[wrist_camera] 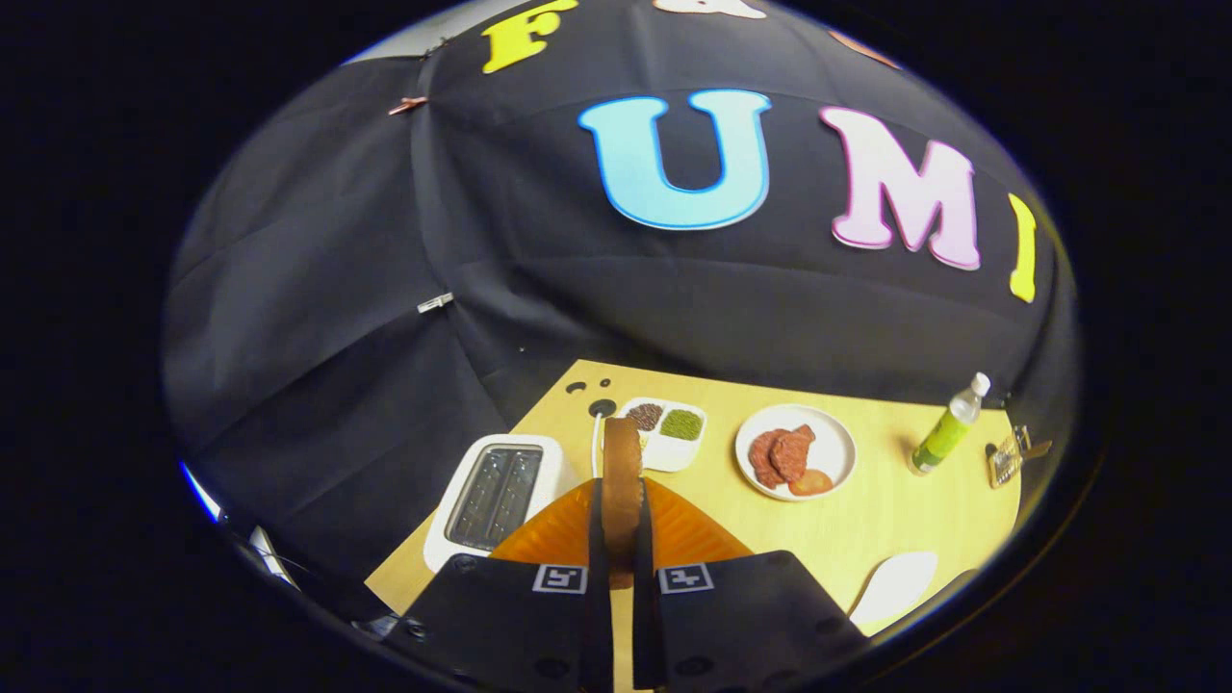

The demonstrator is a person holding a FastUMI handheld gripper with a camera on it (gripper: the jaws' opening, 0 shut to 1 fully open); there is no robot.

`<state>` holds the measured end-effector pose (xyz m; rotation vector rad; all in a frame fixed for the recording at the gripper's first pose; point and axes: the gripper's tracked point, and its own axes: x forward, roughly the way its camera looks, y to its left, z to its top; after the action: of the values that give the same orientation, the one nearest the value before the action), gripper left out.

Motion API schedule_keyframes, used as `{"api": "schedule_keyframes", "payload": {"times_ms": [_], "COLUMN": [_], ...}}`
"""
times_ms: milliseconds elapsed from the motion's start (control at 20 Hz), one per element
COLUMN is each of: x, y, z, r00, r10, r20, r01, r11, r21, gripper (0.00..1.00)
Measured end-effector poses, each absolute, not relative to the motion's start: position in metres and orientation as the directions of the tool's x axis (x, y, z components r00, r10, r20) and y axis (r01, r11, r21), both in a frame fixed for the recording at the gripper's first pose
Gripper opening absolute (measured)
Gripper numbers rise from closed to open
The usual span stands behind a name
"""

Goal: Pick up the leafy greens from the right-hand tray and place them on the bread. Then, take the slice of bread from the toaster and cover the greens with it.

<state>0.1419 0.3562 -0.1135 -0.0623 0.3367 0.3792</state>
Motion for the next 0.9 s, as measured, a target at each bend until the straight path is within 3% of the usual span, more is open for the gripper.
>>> {"api": "schedule_keyframes", "payload": {"times_ms": [350,900], "x": [0.14,0.139], "y": [0.287,0.25], "z": [-0.179,-0.26], "r00": [0.85,0.791], "r10": [0.297,0.308], "r20": [-0.435,-0.529], "r01": [-0.287,-0.224], "r11": [0.954,0.95], "r21": [0.092,0.218], "gripper": [0.13,0.13]}}
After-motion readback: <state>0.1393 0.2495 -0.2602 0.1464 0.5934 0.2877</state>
